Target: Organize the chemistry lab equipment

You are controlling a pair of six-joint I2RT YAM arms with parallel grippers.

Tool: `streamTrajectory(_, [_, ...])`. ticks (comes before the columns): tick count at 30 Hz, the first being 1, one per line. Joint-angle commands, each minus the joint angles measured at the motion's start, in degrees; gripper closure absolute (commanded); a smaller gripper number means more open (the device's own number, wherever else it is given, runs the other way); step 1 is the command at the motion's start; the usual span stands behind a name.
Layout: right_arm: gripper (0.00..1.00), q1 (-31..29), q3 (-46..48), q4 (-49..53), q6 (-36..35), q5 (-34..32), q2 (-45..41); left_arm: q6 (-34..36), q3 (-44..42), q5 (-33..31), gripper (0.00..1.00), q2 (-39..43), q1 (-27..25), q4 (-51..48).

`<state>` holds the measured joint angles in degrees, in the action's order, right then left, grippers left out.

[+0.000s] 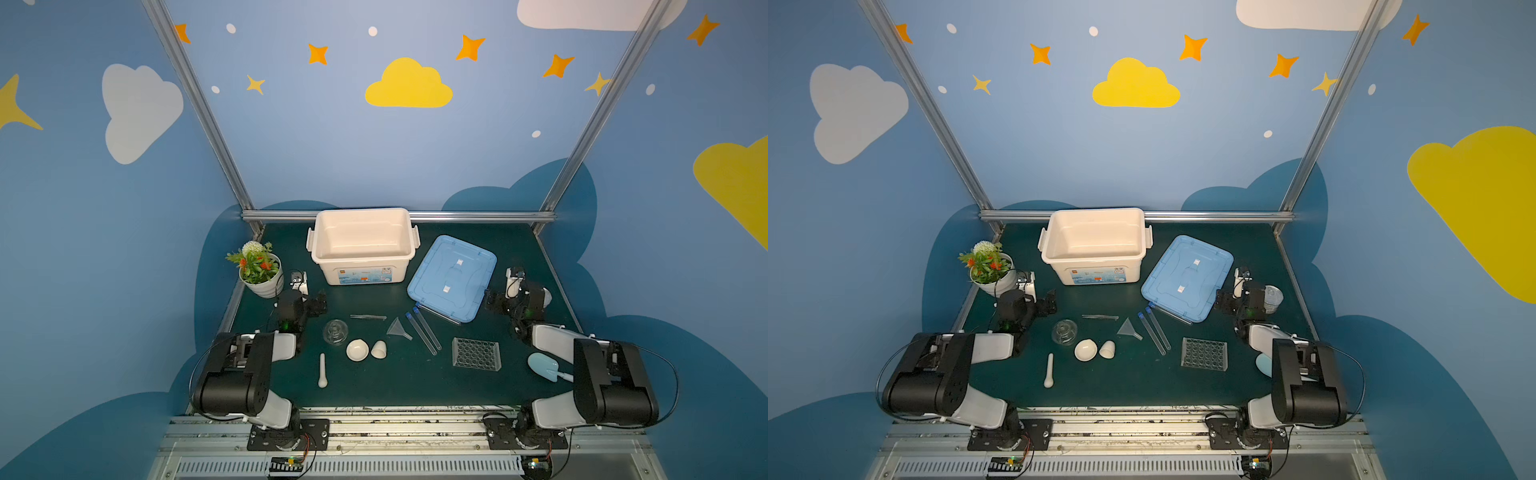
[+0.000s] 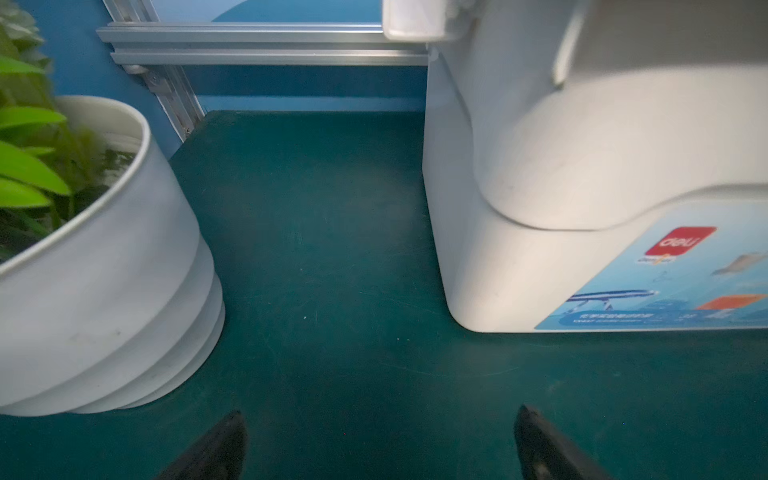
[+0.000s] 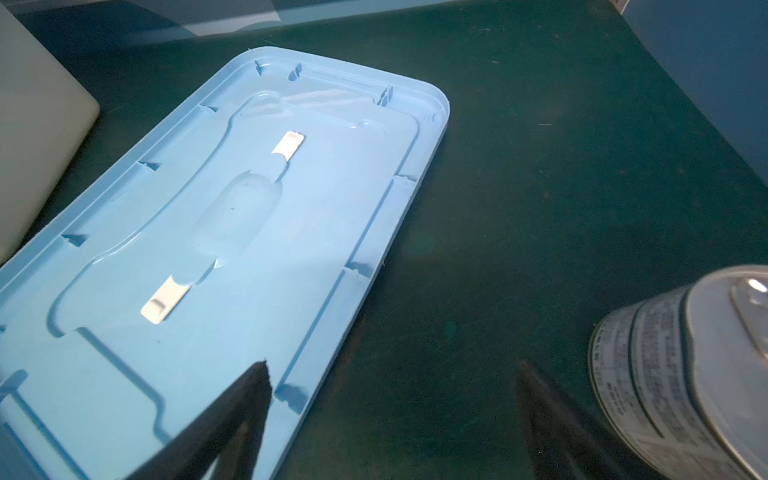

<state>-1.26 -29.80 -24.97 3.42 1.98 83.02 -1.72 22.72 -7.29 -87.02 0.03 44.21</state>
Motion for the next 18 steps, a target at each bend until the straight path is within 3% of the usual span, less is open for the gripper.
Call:
streamTrajectory(1, [0.09, -0.33, -0.87, 0.19, -0.61, -0.2, 0.34, 0.32, 0.71, 0.35, 0.0, -0.38, 0.11, 0.37])
streamTrajectory(18, [0.09, 0.62, -1.08, 0.43, -0.34, 1.42, 0.54, 0.31, 0.75, 0.35, 0.0, -0.43, 0.07, 0.27])
